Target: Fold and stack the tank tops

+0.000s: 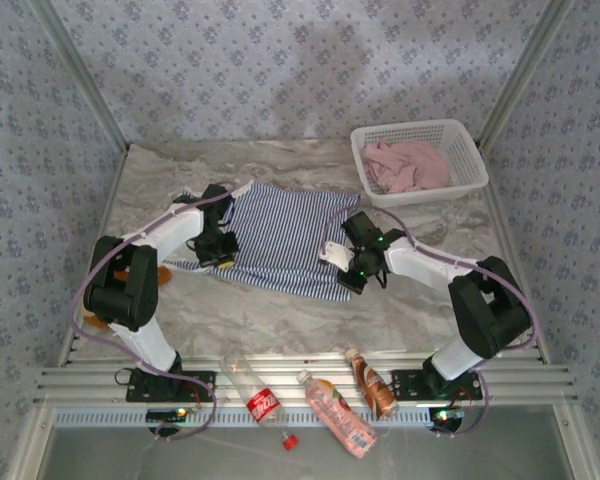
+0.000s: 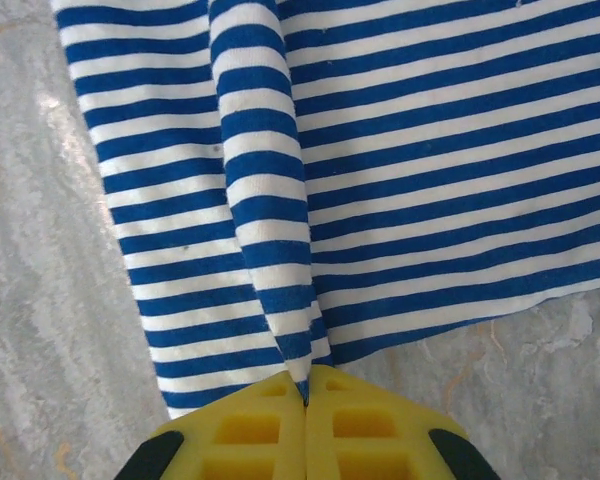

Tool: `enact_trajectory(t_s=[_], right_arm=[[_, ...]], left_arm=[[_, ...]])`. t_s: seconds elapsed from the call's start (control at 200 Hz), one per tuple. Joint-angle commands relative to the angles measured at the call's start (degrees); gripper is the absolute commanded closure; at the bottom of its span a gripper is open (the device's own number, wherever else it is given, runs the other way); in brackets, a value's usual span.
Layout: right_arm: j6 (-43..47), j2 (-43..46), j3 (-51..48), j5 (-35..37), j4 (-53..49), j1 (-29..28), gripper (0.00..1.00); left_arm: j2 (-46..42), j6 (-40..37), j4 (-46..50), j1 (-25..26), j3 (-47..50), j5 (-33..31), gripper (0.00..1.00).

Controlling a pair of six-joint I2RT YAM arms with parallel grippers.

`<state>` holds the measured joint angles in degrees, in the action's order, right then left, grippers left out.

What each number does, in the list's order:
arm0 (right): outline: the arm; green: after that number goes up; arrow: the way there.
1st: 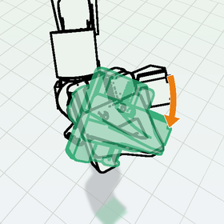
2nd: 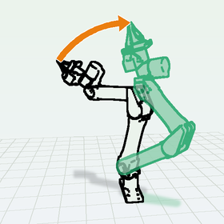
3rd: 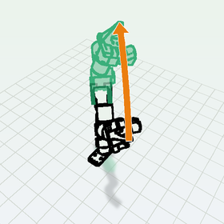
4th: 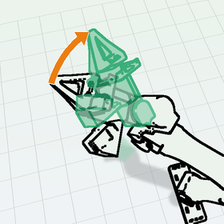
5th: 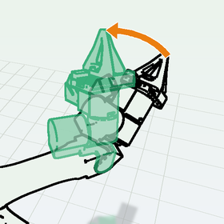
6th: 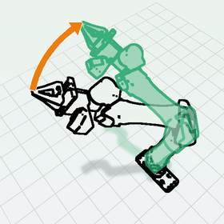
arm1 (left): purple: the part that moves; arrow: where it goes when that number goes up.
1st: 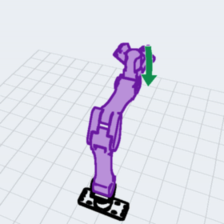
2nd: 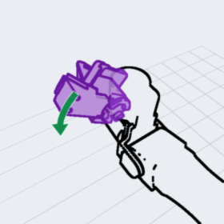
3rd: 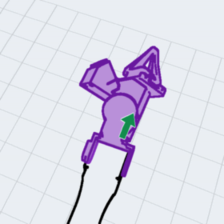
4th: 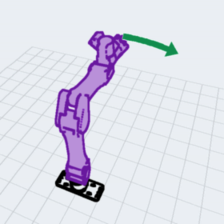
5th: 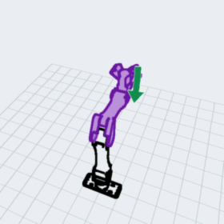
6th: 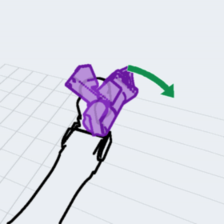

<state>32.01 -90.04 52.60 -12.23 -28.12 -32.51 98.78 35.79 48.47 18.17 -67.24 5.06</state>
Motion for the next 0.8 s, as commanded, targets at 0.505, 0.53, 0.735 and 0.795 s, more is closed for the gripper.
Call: enact_trajectory(t_s=[0.505,0.53,0.735,0.795], right_arm=[[-6.2,-6.6,4.1,9.7,7.0,0.9,0.77],[-6.6,-6.6,4.2,9.9,7.0,0.9,0.77],[-11.5,-8.4,5.3,13.7,6.7,1.1,0.70],[-12.0,-8.8,6.1,13.5,6.7,1.4,0.70]], left_arm=[[4.8,-2.2,0.9,-1.8,-3.7,-2.4,0.80],[5.1,-2.4,1.0,-1.8,-4.1,-2.5,0.79],[7.7,-4.3,1.6,-2.5,-6.8,-3.2,0.68],[8.3,-4.7,1.4,-2.9,-7.3,-3.1,0.68]])
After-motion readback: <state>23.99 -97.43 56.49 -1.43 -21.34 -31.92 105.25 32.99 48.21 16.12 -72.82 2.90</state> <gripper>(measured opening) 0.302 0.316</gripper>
